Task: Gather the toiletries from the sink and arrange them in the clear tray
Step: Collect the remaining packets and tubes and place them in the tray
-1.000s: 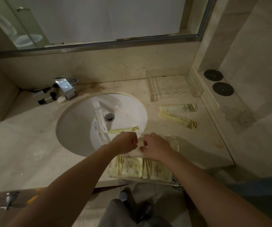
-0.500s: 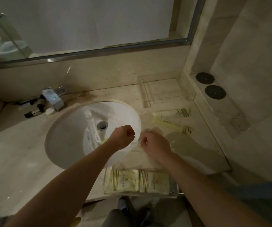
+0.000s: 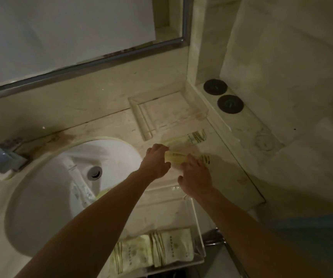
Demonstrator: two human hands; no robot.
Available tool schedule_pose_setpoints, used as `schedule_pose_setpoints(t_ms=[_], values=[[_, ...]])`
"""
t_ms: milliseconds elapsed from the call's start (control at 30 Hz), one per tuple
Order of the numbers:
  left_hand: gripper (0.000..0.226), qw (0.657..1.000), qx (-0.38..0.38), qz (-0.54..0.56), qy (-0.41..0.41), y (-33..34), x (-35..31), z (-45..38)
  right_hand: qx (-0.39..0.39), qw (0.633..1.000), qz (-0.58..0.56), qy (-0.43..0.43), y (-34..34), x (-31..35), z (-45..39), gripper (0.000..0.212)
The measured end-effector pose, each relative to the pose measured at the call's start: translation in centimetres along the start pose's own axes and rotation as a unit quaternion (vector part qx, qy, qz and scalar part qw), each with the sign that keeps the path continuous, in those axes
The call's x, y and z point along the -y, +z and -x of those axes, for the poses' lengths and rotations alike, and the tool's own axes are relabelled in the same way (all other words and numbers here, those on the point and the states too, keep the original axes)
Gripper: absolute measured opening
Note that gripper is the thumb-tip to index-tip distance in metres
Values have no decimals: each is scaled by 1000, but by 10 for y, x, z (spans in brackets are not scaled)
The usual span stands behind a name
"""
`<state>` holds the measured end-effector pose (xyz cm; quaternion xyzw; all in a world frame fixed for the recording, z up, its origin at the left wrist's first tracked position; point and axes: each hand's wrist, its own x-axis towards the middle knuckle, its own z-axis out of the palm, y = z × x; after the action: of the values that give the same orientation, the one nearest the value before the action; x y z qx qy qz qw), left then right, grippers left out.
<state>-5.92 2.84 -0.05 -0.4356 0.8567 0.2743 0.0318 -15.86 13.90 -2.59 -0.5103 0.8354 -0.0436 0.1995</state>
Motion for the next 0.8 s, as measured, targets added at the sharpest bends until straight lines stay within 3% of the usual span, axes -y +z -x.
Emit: schedule_pose_setpoints(t_ms=[133,267,367,633,800], values=[[70,999,2,-34,-18,5,-6,-28,-16,1000,15,18,7,-6,-18,47],[45,996,-32,-79,-39,10,-7,-46,-135,990,37,29,13,-9,-29,37],[34,992,-74,-94,-46,17,-6,-50,-161,985,48,40,17,-9,-32,31],[19,992,-98,9,-84,17,-11,-57,-152,986,52,51,12,-6,-31,26],[26,963,-75,227,-124,5,-7,-56,-156,984,12,87,8,0,-26,19]])
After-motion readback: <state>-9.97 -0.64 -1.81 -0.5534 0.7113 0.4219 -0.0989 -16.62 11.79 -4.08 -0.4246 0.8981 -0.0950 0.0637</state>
